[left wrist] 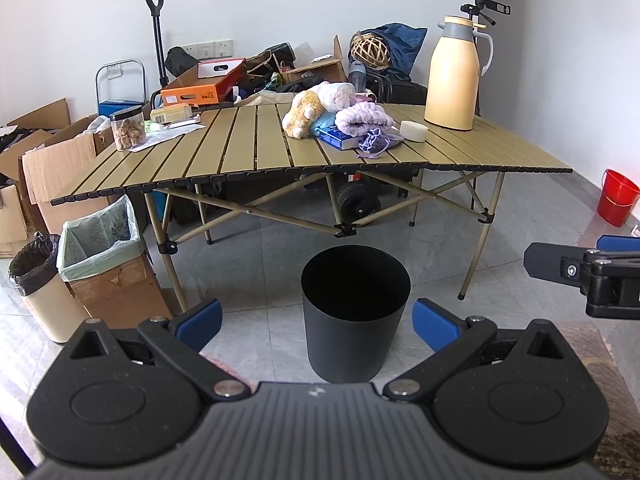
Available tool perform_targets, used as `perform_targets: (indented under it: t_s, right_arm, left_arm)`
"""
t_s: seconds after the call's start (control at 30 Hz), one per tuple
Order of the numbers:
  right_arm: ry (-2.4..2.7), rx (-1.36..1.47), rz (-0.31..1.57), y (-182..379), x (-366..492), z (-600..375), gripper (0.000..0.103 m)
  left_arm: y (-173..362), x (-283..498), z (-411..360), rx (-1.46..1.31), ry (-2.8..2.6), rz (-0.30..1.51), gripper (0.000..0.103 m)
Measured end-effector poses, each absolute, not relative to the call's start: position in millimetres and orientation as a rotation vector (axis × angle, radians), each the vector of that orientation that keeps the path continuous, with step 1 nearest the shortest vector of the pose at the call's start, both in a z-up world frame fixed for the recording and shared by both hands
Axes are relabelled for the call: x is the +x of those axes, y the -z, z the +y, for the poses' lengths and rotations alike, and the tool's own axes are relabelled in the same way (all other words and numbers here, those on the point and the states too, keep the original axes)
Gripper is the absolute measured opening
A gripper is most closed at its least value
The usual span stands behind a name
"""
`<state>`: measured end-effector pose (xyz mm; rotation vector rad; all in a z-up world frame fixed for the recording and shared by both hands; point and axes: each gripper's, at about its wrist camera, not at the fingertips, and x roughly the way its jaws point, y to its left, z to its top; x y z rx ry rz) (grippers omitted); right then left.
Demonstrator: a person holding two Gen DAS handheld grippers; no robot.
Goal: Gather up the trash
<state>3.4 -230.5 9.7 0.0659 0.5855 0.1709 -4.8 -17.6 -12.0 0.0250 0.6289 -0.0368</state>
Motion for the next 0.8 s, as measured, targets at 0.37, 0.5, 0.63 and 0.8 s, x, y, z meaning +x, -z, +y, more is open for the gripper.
perform_targets:
  t_s: [0.37,0.5,0.63,0.8]
  right_arm:
    - [-0.171,0.066,0.587,-8.9,3.4,-230.2,0.103]
    - [-0.171,0.066,0.587,-9.1,3.3,-230.1,0.103]
    - [-0.172,0.066,0.587,-8.8,3.4,-229.9,0.103]
    - [-0.172,0.066,0.587,-9.5,3.0,-229.9,0.103]
  left_arm:
    - [12.0,-6.5,-20.1,0.022,0.044,0.630,0.103]
    - [12.1,-6.6,-20.3,0.022,0.044,0.629,0.103]
    - [12.0,-6.6,-20.2,0.021,0.044,0.629,0.103]
    - [11.6,-6.1,-18.8,0.021,0.044,0.630,0.103]
